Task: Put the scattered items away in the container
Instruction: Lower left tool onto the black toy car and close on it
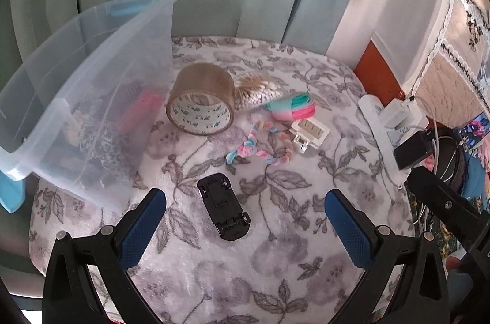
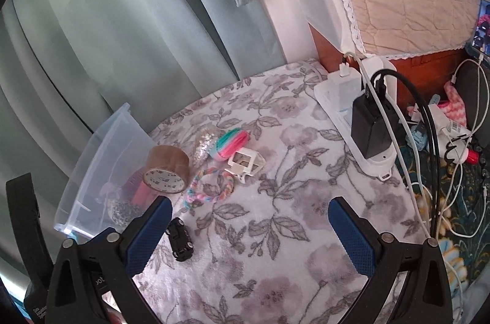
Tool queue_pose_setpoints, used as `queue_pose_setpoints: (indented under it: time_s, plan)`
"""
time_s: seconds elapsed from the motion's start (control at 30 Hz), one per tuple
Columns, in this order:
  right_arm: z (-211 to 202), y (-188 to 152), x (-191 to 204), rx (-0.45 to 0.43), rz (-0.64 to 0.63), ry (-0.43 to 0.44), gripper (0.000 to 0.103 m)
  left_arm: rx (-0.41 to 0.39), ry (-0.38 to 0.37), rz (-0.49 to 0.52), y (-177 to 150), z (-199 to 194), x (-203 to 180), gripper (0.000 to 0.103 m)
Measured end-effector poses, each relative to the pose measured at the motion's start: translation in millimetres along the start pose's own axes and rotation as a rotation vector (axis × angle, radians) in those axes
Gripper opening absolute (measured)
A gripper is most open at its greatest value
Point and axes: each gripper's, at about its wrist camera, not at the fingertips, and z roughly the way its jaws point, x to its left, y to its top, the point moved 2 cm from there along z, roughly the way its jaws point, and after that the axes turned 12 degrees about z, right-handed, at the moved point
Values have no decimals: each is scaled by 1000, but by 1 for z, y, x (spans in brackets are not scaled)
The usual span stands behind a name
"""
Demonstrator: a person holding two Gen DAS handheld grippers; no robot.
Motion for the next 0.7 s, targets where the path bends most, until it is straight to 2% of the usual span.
queue_pose_setpoints:
  time_s: [0.17, 0.27, 0.37, 0.53, 0.57, 0.63, 0.7]
  plan:
    - [19, -3, -4, 54, -6, -10, 103, 78, 23, -31, -7, 26, 5, 103]
    - [32, -7, -2, 95, -19, -3, 103, 106, 9, -87, -12, 39, 15, 103]
    - [46, -9, 0, 138, -18, 0, 103, 132, 7, -103, -16, 50, 21, 101]
    - [67, -8, 5, 174, -54, -18, 103, 153, -3, -115, -20, 62, 25, 94]
    - [71, -7, 5, 180, -57, -16, 103, 155, -3, -112, -21, 64, 25, 91]
    - [79, -5, 7, 192, -64, -10, 103, 159, 0, -103, -21, 67, 24, 78]
    - [88, -3, 9, 197, -80, -13, 103, 166, -3, -103, -21, 72, 25, 75]
